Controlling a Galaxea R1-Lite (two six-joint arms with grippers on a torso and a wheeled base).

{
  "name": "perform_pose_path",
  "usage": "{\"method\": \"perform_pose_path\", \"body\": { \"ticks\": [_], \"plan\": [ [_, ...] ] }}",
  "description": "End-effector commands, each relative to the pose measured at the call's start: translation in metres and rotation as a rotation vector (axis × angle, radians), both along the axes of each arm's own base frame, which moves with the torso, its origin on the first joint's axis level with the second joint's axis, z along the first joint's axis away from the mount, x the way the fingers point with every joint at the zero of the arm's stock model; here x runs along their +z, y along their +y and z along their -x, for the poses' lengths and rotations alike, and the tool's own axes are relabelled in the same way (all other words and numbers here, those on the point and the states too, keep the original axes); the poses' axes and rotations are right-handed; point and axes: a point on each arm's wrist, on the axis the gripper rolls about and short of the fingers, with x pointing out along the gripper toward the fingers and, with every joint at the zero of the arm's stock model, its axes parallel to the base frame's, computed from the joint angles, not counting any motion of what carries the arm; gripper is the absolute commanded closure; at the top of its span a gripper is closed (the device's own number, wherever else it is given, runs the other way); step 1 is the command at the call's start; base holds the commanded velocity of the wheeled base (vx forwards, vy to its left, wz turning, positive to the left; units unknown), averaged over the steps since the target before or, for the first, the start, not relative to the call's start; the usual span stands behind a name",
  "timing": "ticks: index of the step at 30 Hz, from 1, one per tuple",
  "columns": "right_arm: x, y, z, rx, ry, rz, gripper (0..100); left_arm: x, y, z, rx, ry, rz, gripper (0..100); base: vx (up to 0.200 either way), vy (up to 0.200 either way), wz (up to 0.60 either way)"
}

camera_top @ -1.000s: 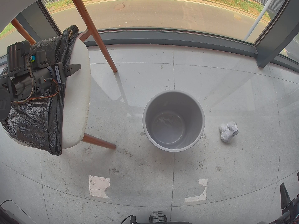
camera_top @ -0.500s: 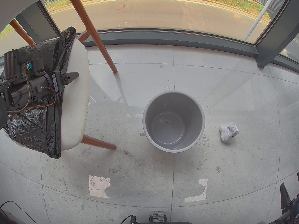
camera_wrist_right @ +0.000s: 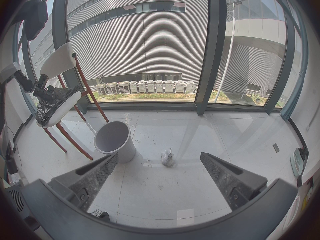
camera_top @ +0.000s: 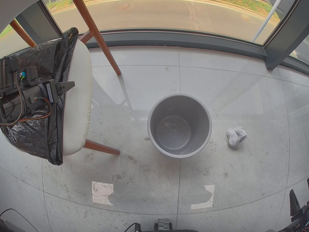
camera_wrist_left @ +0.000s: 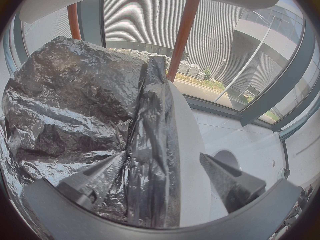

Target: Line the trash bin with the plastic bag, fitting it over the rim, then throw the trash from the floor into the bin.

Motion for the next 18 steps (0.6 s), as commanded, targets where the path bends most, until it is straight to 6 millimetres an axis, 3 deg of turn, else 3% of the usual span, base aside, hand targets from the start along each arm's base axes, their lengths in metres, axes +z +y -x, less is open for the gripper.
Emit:
{"method": "perform_pose_path", "body": {
  "ticks": [1, 8, 18],
  "plan": [
    [-0.005, 0.000, -0.001, 0.000, 0.012, -0.001, 0, 0.009, 0.001, 0.006, -0.003, -0.045, 0.006, 100, 0.000, 0.000, 0.00],
    [-0.005, 0.000, -0.001, 0.000, 0.012, -0.001, 0, 0.012, 0.002, 0.005, -0.001, -0.051, 0.055, 100, 0.000, 0.000, 0.00],
    [-0.005, 0.000, -0.001, -0.001, 0.012, -0.002, 0, 0.028, 0.004, 0.031, -0.024, -0.099, 0.175, 100, 0.000, 0.000, 0.00]
  ]
}}
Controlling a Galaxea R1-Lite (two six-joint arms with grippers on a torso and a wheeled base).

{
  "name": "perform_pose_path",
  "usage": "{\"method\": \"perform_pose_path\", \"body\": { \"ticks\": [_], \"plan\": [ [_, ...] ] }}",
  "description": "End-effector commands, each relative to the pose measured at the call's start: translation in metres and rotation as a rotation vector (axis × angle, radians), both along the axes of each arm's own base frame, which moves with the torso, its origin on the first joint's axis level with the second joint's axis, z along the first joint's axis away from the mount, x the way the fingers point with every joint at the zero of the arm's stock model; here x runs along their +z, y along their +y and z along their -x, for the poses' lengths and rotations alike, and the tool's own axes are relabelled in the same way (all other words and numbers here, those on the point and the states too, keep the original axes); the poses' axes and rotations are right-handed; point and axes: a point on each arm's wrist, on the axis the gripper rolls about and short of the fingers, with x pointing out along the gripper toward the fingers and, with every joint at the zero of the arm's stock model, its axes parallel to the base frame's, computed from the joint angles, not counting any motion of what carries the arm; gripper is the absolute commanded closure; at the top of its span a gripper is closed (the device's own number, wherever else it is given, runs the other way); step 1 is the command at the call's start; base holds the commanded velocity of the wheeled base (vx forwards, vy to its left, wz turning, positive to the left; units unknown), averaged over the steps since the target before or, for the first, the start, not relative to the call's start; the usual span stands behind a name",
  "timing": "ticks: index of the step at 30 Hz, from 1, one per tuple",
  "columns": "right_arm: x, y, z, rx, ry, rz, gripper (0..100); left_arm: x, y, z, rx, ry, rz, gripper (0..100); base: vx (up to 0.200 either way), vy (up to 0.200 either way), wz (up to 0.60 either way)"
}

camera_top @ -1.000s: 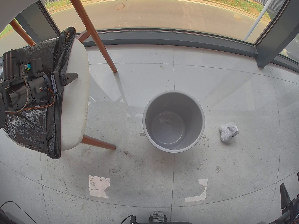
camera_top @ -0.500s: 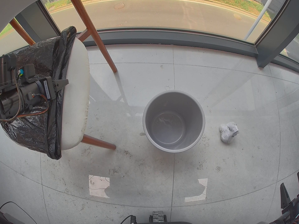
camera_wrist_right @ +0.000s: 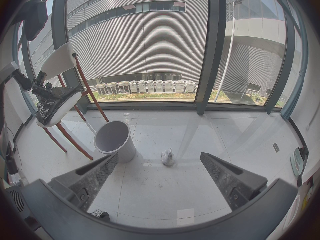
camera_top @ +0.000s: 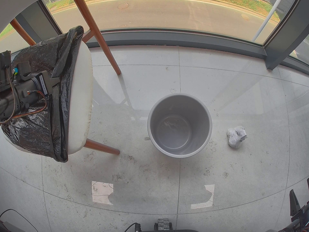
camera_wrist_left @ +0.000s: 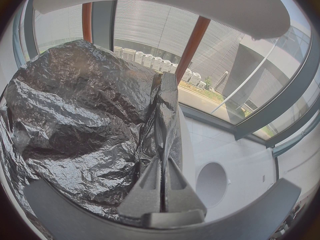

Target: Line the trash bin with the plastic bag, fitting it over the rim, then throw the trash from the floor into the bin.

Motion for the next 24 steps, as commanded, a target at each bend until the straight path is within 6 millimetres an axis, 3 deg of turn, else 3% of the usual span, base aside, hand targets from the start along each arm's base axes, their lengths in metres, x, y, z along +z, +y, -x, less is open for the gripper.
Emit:
{"method": "perform_pose_path", "body": {
  "ticks": [1, 13, 24],
  "plan": [
    [-0.005, 0.000, -0.001, -0.001, 0.012, 0.000, 0, 0.012, 0.001, 0.020, -0.025, -0.052, 0.043, 100, 0.000, 0.000, 0.00],
    [-0.005, 0.000, -0.001, -0.001, 0.012, 0.000, 0, 0.012, 0.002, 0.065, -0.194, -0.084, 0.098, 100, 0.000, 0.000, 0.00],
    [-0.005, 0.000, -0.001, 0.001, 0.012, 0.001, 0, 0.026, -0.001, 0.086, -0.453, -0.087, 0.236, 100, 0.000, 0.000, 0.00]
  ]
}}
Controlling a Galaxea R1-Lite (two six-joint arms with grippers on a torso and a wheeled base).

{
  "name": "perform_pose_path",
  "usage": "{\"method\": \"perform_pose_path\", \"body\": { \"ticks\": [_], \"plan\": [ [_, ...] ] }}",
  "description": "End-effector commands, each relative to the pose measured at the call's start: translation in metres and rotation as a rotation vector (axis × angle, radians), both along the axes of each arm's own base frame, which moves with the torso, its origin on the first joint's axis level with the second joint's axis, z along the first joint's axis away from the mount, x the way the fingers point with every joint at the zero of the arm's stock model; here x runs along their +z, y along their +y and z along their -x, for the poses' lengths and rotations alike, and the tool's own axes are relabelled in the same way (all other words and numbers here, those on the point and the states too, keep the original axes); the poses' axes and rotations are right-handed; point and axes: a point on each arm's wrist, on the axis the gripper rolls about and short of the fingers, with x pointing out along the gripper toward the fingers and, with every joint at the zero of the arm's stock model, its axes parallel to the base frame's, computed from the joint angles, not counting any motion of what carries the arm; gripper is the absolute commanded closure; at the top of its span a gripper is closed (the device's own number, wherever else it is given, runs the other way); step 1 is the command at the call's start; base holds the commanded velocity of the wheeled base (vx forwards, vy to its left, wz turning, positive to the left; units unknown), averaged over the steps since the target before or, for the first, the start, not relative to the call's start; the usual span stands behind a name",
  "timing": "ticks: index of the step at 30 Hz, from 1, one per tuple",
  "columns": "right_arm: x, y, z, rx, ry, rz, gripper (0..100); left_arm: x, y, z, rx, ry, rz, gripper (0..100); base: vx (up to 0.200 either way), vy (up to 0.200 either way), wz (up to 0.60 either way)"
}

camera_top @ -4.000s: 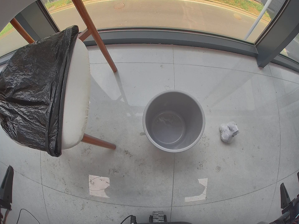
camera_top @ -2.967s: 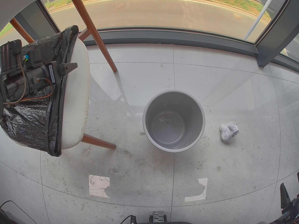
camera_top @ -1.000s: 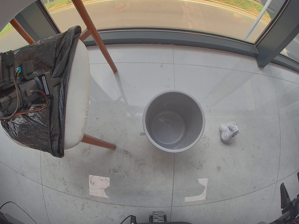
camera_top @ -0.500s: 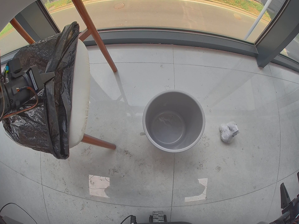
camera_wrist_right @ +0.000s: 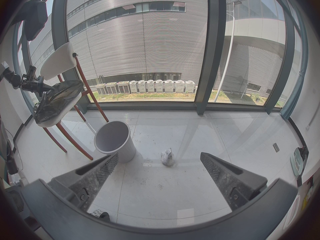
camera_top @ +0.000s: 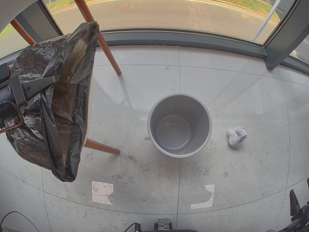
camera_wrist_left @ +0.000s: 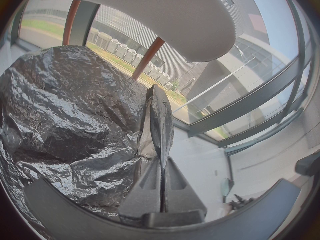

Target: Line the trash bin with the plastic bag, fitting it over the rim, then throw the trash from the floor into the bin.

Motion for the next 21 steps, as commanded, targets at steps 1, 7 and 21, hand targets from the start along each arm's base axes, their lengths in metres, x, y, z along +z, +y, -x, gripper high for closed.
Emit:
{"method": "perform_pose_path", "body": {
  "ticks": [1, 7, 21],
  "plan": [
    [-0.005, 0.000, -0.001, 0.000, 0.014, 0.001, 0, 0.014, 0.001, 0.012, -0.046, -0.041, 0.041, 100, 0.000, 0.000, 0.00],
    [-0.005, 0.000, -0.001, -0.002, 0.015, -0.002, 0, 0.028, -0.002, 0.016, -0.179, -0.058, 0.074, 100, 0.000, 0.000, 0.00],
    [0.085, 0.001, -0.024, 0.457, -0.037, -0.174, 0, 0.071, -0.014, 0.008, -0.538, -0.048, 0.134, 100, 0.000, 0.000, 0.00]
  ]
}}
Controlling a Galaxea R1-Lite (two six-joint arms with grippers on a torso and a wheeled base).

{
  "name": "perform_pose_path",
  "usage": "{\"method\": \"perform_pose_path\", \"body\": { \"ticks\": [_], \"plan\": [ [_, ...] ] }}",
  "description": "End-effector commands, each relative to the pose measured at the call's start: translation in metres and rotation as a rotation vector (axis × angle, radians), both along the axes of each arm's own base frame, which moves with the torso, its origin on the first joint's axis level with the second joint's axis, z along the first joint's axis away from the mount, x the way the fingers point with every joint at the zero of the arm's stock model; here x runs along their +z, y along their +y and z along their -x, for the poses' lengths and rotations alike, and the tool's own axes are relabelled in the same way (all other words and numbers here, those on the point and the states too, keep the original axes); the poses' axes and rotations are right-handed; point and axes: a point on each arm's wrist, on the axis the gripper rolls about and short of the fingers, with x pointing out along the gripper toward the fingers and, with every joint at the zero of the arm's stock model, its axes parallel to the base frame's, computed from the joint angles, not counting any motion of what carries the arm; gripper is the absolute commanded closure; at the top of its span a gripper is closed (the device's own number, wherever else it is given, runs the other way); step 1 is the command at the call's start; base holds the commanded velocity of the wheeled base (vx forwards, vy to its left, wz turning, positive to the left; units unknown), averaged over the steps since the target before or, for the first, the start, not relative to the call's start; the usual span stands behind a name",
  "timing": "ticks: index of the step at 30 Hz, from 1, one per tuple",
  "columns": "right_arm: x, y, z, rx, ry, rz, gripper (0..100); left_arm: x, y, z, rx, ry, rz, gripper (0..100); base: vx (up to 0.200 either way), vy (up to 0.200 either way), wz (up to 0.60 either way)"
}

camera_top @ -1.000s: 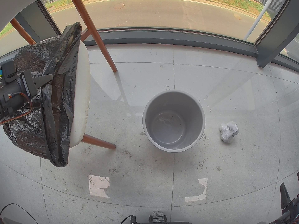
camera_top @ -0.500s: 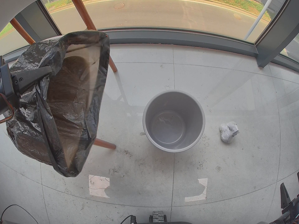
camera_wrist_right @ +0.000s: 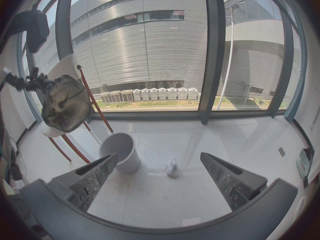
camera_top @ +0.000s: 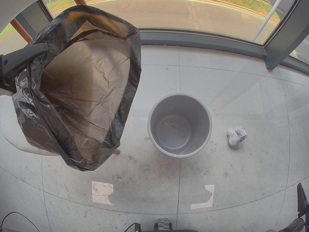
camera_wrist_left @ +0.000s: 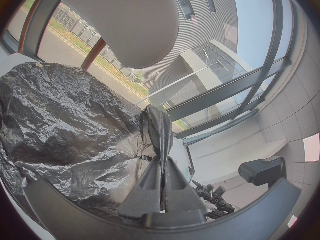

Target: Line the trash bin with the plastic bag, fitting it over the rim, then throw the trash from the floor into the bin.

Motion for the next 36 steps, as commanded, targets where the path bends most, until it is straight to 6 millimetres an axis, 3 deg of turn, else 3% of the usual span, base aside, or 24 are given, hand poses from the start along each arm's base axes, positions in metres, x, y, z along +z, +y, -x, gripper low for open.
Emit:
{"method": "perform_pose_path", "body": {
  "ticks": [1, 6, 10, 17, 18, 22, 32, 36],
  "plan": [
    [0.055, 0.005, -0.030, 0.447, 0.127, -0.148, 0, 0.022, -0.011, -0.012, -0.151, 0.046, 0.043, 100, 0.000, 0.000, 0.00],
    [0.061, 0.021, -0.047, 0.645, 0.360, -0.316, 0, 0.023, -0.029, -0.033, -0.230, 0.003, 0.053, 100, 0.000, 0.000, 0.00],
    [0.076, 0.043, -0.067, 0.678, 0.493, -0.390, 0, 0.020, -0.047, -0.049, -0.311, -0.005, 0.079, 100, 0.000, 0.000, 0.00],
    [0.079, 0.065, -0.083, 0.765, 0.626, -0.363, 0, 0.022, -0.069, -0.044, -0.424, 0.055, 0.109, 100, 0.000, 0.000, 0.00],
    [0.078, 0.077, -0.095, 0.775, 0.676, -0.342, 0, 0.022, -0.078, -0.040, -0.467, 0.058, 0.109, 100, 0.000, 0.000, 0.00],
    [0.087, 0.099, -0.118, 0.782, 0.679, -0.353, 0, 0.022, -0.087, -0.034, -0.515, 0.064, 0.109, 100, 0.000, 0.000, 0.00],
    [0.072, 0.149, -0.209, 0.694, 0.561, -0.415, 0, 0.022, -0.089, -0.032, -0.531, 0.061, 0.109, 100, 0.000, 0.000, 0.00],
    [0.068, 0.162, -0.229, 0.698, 0.523, -0.429, 0, 0.022, -0.090, -0.033, -0.531, 0.064, 0.109, 100, 0.000, 0.000, 0.00]
  ]
}}
